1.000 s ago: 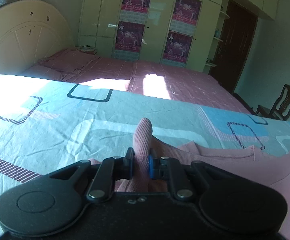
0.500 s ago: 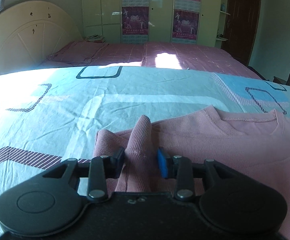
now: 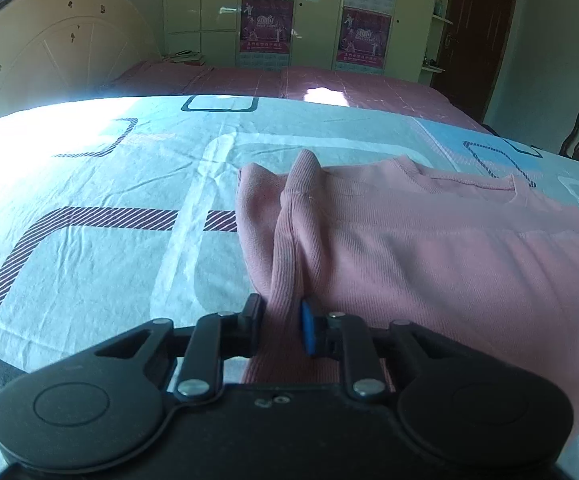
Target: Fold small clothes
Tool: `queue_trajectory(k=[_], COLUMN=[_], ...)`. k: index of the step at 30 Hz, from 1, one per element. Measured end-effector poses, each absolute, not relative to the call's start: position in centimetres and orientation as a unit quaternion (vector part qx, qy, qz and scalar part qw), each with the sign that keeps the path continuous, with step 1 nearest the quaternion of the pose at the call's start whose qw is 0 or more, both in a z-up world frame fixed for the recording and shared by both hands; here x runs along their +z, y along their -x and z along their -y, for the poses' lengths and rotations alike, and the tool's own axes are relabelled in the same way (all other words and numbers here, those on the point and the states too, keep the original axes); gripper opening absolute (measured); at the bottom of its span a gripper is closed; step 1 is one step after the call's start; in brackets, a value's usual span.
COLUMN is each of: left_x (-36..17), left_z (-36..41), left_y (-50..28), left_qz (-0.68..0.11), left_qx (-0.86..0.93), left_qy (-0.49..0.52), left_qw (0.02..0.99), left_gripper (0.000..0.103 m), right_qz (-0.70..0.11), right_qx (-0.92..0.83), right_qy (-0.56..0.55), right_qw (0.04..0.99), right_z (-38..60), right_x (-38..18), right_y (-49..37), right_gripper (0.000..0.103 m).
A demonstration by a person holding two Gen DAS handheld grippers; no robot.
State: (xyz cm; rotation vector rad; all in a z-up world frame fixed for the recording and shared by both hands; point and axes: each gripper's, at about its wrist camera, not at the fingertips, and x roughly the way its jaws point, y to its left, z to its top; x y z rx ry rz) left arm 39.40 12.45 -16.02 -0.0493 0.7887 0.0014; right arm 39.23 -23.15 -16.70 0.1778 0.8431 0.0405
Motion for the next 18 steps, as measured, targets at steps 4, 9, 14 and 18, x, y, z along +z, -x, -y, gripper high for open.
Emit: queue_trajectory(k=[4,9,14,18], left_x=[-16.0,-16.0,-14.7,-12.2], left_z=[-13.7,-13.5,-13.3,-11.7], left_y=[-38.6,-37.9,-36.5,-35.1], left_qz=[-0.374,-0.376,-0.364,-0.333], left_qx=[0.043,0.038,0.04,0.013], left_qy=[0.039,0.021,0.012,0.016], left_qw=[0.926,0.926,0.931,0.943], left_gripper=[0.007,0.007,0.007,0.016], right_qz=[-0.443,-0.449,-0.449,-0.422], right_qx=[-0.016,-0.03,-0.039,-0.005], right_qy=[-0.025,-0.033,-0.073,-0.079], right_qw=[0.896,0.893,0.89,0.903], right_z=[22.8,23.6,24.4,23.1], right_x=[-19.0,-19.1,-18.2,-15.6], right_y=[-38.8,-38.6,-37.5,-36.0], right_gripper=[0.038,0.039,0.039,0.038])
